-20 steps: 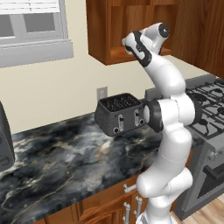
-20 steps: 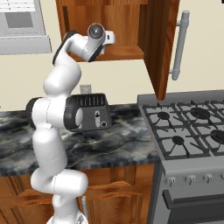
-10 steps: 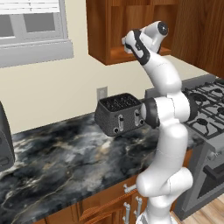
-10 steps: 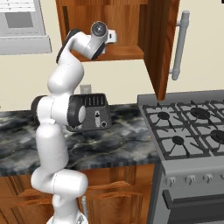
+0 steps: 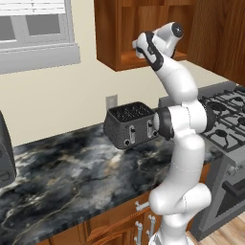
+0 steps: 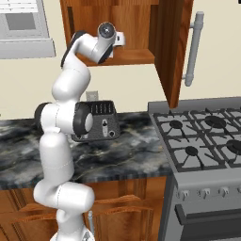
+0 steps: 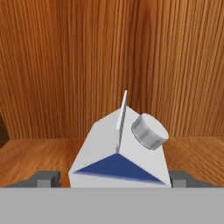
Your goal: Pick the milk, bottled water from the counter and place them in the open cabinet.
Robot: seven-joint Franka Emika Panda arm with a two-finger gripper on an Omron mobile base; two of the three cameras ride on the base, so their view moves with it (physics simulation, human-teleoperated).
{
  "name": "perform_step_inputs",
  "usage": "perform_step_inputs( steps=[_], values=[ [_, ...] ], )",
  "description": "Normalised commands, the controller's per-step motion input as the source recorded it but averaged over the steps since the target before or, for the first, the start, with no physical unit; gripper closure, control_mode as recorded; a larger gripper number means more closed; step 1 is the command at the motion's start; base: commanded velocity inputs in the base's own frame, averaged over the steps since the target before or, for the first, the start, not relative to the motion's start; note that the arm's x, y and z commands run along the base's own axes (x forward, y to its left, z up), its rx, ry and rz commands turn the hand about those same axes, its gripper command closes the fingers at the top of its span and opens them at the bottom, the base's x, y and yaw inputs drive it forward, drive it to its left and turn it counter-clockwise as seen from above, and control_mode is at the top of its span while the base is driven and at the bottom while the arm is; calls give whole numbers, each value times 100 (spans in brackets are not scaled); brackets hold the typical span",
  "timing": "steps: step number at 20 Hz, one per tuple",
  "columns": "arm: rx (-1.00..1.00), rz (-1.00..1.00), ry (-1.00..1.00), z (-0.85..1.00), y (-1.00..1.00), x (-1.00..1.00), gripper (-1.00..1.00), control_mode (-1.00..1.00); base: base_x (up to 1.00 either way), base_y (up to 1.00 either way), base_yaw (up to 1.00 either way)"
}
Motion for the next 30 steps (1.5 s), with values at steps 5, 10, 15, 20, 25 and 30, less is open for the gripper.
perform_step_inputs(
  steps=[5,10,15,20,25,30],
  values=[
    [0,0,0,-1,9,0,-100,-100,0,0,0],
    [0,0,0,0,-1,-19,-100,-100,0,0,0],
    [0,-1,0,0,-5,-40,-100,-100,0,0,0],
    [0,-2,0,-9,-2,-58,-100,-100,0,0,0],
    [0,-3,0,-24,0,-75,-100,-100,0,0,0],
    [0,-5,-1,-18,0,-96,-100,-100,0,0,0]
  ],
)
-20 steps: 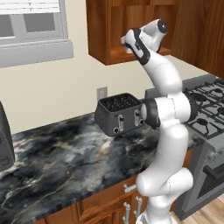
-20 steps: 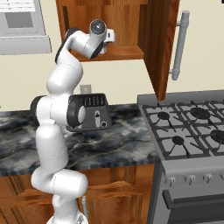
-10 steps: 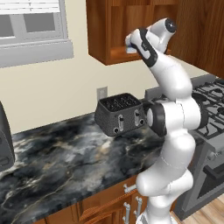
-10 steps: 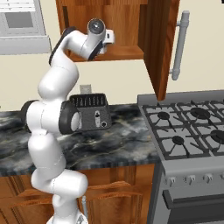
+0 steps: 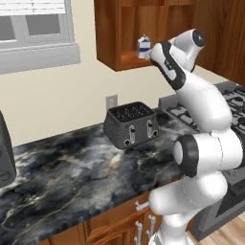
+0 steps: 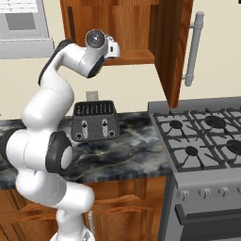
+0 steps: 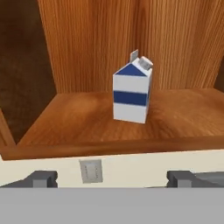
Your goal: Pick the milk, bottled water from the counter and place them in the open cabinet.
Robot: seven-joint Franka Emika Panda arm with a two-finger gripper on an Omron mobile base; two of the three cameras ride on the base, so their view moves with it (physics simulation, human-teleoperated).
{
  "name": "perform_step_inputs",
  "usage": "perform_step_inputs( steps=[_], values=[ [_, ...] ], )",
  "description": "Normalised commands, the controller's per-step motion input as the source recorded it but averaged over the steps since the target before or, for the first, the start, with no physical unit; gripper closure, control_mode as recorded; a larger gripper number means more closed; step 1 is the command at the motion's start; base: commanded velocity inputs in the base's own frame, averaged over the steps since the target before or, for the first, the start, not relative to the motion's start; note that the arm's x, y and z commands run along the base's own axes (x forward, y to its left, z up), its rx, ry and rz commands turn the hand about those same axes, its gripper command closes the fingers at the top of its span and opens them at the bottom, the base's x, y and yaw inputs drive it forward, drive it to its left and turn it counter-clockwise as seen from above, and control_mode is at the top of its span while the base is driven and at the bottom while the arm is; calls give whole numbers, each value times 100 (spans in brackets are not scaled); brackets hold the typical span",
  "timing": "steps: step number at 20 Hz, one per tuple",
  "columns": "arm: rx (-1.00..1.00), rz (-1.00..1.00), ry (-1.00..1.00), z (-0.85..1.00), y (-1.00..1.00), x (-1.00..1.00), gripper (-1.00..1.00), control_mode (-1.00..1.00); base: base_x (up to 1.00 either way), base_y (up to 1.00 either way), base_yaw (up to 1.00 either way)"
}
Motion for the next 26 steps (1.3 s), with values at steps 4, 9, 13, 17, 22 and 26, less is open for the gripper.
perform_step_inputs(
  steps=[4,9,13,17,22,26],
  values=[
    [0,-6,-1,-17,0,-100,-100,-100,0,0,0],
    [0,-6,-1,-19,0,-99,-100,-100,0,0,0],
    [0,-6,0,-24,0,-91,-100,-100,0,0,0],
    [0,-4,1,-30,0,-80,-100,-100,0,0,0],
    [0,-4,3,-36,0,-69,-100,-100,0,0,0],
    [0,-3,6,-38,0,-63,-100,-100,0,0,0]
  ],
)
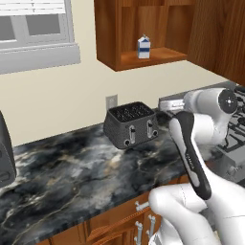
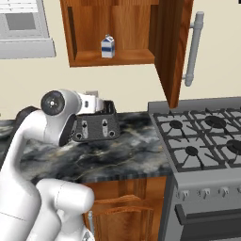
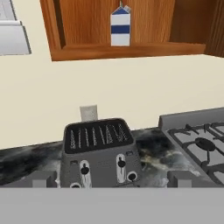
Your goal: Pick the milk, bottled water from the counter and place them in the open cabinet.
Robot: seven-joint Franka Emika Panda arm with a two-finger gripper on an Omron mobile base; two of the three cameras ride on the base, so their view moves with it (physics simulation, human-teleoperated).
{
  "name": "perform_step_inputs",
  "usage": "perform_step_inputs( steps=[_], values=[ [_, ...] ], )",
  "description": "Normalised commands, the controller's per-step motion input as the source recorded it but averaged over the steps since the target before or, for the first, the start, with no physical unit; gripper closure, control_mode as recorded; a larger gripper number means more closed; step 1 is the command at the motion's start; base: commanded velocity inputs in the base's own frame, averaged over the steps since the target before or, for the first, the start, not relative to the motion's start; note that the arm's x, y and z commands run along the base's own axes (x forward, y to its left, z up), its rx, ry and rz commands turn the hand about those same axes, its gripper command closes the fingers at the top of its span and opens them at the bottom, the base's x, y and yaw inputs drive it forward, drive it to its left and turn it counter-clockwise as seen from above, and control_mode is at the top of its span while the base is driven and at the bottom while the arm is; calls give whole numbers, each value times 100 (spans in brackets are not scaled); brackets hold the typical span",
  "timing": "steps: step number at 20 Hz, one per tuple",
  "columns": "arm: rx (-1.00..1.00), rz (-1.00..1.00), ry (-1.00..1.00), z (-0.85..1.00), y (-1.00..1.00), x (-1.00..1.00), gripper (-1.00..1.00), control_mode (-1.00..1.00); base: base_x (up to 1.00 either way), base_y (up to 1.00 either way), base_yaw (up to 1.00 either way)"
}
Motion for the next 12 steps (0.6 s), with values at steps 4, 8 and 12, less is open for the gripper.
perform_step_inputs(
  steps=[4,8,12],
  values=[
    [0,-6,12,-24,0,-59,-100,-100,0,0,0],
    [0,-13,16,-11,0,-59,-100,-100,0,0,0],
    [0,-16,13,-7,0,-48,-100,-100,0,0,0]
  ],
)
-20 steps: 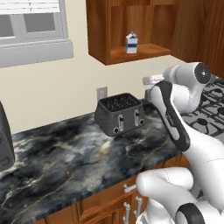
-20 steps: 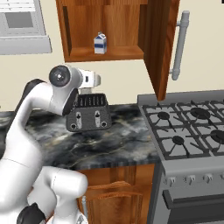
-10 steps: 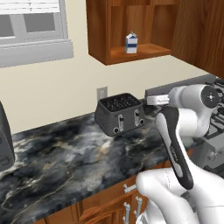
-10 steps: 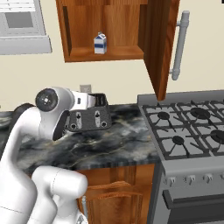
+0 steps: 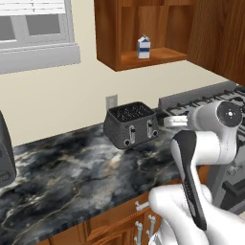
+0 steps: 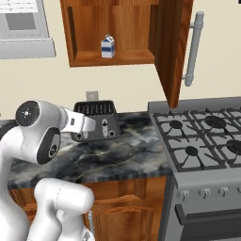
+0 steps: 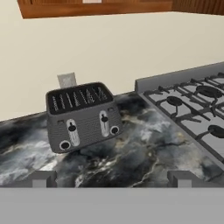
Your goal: Pick the milk, bottled water from the counter and place them in the open cabinet.
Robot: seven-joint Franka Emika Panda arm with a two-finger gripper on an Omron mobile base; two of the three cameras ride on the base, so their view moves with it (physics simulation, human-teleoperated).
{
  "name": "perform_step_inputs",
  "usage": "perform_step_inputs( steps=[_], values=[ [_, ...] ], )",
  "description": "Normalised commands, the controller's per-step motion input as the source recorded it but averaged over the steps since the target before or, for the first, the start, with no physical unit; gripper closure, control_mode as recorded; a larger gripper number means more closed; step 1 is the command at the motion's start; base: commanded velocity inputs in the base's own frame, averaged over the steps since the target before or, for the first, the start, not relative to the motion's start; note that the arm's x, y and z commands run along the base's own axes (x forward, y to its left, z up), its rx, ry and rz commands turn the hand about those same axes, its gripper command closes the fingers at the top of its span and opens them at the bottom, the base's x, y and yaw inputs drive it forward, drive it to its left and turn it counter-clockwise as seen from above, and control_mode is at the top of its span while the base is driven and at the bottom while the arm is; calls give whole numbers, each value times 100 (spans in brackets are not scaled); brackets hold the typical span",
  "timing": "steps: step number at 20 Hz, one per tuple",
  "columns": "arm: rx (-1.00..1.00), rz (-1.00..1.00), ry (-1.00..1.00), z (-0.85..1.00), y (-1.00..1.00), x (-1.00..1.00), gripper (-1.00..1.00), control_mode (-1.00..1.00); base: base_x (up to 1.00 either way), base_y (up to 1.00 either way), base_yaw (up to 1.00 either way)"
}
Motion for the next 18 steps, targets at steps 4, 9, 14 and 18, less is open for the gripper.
perform_step_inputs(
  steps=[4,9,14,18],
  values=[
    [0,-4,4,0,1,-3,-100,-100,0,0,0],
    [0,-4,-4,-8,4,-39,-100,-100,0,0,0],
    [0,0,0,0,0,0,-100,100,-100,0,-19],
    [0,0,0,0,0,0,-100,100,-98,0,-33]
  ],
)
